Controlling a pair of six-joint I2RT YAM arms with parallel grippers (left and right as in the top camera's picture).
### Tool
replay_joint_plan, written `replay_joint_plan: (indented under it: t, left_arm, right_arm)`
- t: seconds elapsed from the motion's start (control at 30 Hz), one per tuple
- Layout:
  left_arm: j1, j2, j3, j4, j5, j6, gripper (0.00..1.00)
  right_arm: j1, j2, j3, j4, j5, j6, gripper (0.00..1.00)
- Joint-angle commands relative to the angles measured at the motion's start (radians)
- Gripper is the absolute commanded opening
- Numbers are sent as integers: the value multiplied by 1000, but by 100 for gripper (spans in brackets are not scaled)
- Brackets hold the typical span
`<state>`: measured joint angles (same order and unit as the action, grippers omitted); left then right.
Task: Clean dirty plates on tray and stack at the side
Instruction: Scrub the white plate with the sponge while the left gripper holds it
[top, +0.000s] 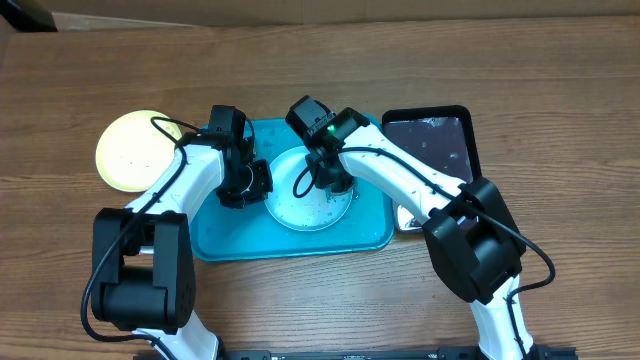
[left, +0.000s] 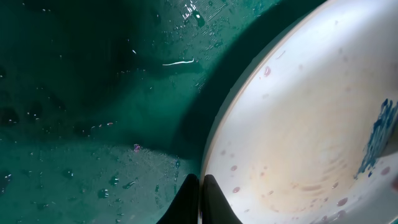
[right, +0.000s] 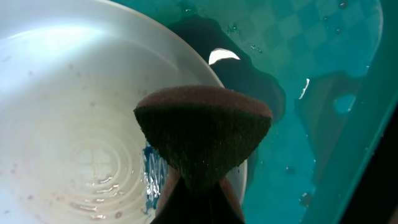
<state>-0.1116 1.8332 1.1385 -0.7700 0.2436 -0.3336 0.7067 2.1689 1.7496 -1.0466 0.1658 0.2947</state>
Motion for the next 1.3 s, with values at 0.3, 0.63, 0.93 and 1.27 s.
replay_joint_plan:
  t: [0.3, 0.63, 0.93, 1.27]
  left_arm:
    - [-7, 11, -5, 0, 12, -3, 4]
    - [-7, 11, -5, 6, 11, -3, 4]
    - [-7, 11, -5, 16, 12, -4, 4]
    - [-7, 11, -5, 14, 11, -3, 4]
  right_arm:
    - [-2, 3, -209, 181, -5, 159, 4]
    - [-1, 3, -273, 233, -342, 159, 4]
    - [-1, 3, -273, 281, -483, 159, 4]
    - [-26, -5, -228, 388, -720, 150, 4]
